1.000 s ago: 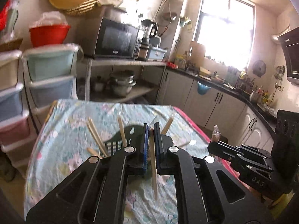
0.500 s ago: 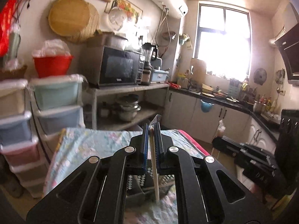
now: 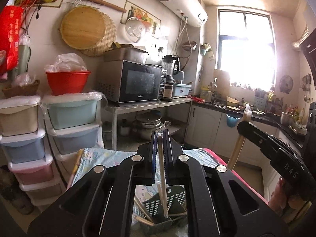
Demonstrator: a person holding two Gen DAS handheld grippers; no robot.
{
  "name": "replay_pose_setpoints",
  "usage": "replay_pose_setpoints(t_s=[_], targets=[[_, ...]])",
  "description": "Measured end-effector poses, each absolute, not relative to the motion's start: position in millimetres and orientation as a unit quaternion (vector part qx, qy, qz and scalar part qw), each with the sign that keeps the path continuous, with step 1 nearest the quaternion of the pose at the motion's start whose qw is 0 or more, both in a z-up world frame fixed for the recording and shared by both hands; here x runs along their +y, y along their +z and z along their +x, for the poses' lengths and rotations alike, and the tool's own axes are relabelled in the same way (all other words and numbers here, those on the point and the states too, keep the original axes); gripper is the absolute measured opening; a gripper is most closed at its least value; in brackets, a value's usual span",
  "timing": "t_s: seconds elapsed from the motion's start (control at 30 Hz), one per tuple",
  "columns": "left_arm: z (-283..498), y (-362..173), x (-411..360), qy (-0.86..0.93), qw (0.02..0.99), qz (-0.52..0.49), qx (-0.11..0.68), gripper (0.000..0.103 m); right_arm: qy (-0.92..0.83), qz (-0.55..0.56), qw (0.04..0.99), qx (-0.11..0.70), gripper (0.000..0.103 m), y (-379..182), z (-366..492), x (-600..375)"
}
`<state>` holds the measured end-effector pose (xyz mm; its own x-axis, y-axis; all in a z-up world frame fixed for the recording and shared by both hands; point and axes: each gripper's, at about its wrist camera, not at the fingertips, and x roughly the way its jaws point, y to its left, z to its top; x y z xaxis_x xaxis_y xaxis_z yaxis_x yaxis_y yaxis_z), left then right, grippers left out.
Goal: Organize utensils
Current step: 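Lift the chopstick upright above the caddy with the right gripper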
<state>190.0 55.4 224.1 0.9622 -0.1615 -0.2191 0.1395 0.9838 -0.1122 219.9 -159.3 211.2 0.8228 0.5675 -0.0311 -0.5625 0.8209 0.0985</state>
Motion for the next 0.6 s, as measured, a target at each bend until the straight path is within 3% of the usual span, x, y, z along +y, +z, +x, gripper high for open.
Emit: replay_pose_setpoints(t_s=[0.6], targets=[[236,160,55,-0.058,0.985,-0.053,0.155,0.003,0.271,0.045,0.959,0.070,0.006,154,284,-130]])
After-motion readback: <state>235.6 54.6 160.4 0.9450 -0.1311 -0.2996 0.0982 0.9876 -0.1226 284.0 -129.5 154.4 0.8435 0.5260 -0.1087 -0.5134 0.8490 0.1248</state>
